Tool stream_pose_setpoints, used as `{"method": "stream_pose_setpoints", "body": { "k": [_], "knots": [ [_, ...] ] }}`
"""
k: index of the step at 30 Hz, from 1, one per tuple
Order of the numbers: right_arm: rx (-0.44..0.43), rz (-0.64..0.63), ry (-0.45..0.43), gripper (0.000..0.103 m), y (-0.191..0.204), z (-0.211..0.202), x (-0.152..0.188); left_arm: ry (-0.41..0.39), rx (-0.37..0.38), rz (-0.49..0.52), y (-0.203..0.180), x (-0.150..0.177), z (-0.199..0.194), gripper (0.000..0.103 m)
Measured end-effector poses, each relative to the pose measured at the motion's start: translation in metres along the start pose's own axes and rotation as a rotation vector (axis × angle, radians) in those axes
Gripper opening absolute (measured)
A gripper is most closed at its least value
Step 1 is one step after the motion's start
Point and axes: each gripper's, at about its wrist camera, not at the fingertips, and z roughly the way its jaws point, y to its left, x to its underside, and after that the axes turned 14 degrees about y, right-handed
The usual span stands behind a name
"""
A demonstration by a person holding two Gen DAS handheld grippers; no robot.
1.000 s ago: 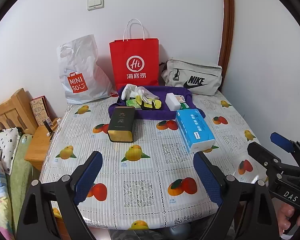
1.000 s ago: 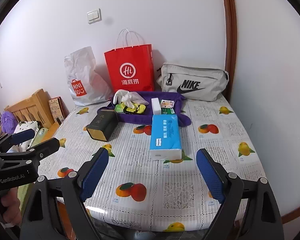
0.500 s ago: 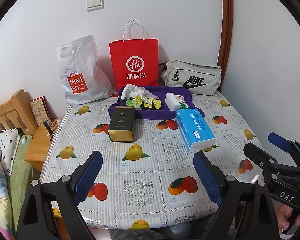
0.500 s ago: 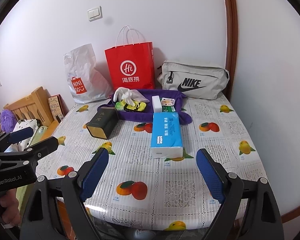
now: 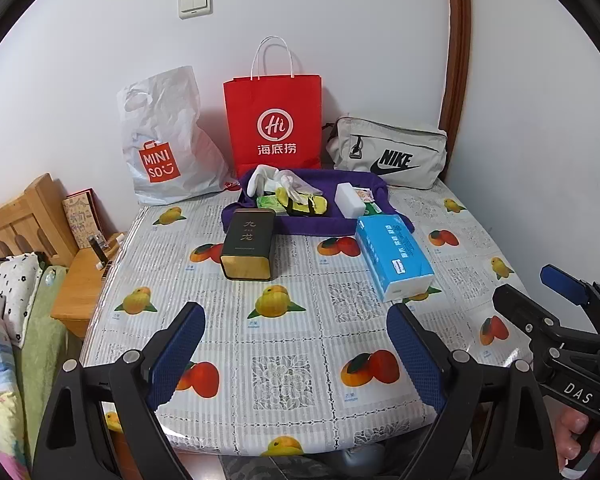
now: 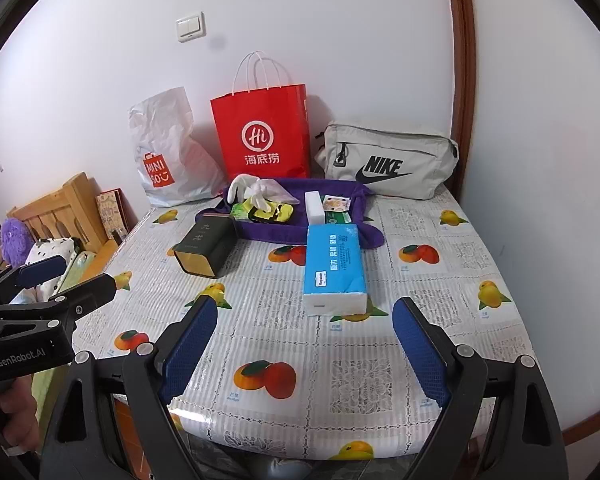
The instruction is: Organize soft objects
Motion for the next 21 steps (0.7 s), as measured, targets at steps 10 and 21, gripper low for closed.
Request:
{"method": "stream_pose_setpoints", "body": {
  "k": [10, 21],
  "knots": [
    [0.003, -0.006, 0.002, 0.089, 0.0023, -0.0006, 0.0009, -0.007, 0.000, 0.008, -0.0014, 0.0023, -0.0024, 0.092],
    [0.005, -0.006, 0.003, 0.089, 0.0042, -0.0012, 0.0034, -0.008, 0.004, 0.010, -0.0013, 0.0021, -0.0026, 0.092]
  ]
}}
